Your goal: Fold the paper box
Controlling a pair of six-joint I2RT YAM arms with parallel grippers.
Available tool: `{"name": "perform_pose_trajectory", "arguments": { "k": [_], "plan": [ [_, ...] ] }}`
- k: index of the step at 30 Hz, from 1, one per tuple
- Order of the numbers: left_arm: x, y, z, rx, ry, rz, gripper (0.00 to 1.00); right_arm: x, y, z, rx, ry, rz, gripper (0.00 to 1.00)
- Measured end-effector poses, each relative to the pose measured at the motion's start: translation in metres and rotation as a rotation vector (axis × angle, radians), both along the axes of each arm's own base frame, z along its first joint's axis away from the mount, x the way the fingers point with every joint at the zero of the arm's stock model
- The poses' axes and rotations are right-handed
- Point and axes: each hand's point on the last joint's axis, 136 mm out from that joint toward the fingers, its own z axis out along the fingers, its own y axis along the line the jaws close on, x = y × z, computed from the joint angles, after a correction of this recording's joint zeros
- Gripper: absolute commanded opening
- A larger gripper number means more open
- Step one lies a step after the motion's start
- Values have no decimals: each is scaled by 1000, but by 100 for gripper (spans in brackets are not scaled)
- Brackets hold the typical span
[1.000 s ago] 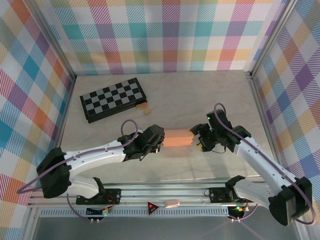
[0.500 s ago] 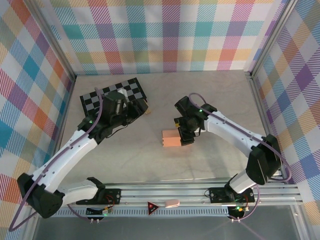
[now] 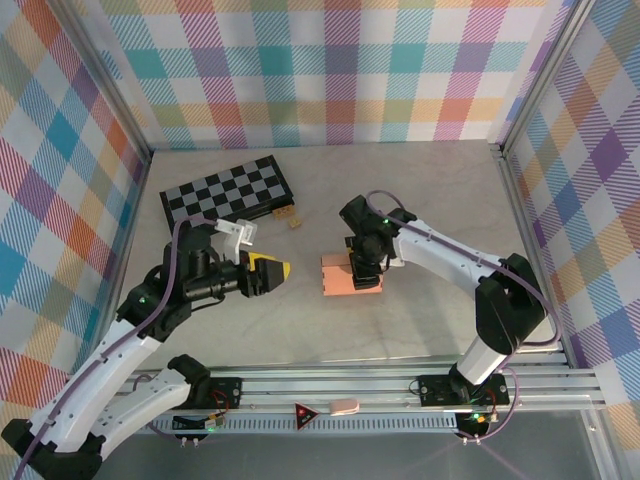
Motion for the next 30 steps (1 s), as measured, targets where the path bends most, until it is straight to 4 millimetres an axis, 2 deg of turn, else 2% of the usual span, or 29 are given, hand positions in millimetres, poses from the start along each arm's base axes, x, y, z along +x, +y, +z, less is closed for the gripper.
{"name": "perform_pose_trajectory", "arguments": {
  "k": [7, 11, 15, 20, 26, 30],
  "plan": [
    [-5, 0, 1, -1, -9, -19, 58, -6, 2, 6, -55, -38, 46, 72],
    [-4, -1, 0, 1, -2, -22, 57, -7, 1, 6, -58, -39, 47, 67],
    [-2, -4, -5, 9, 17, -29, 57, -13, -4, -5, -76, -15, 50, 73],
    [0, -7, -7, 7, 29, -38, 56, -22, -8, -19, -84, 18, 53, 73],
    [2, -10, -3, -8, 20, -46, 56, -13, 2, -21, -49, -17, 56, 67],
    [1, -10, -3, -9, 18, -46, 56, -5, 8, -33, -19, -64, 71, 64]
  ]
}}
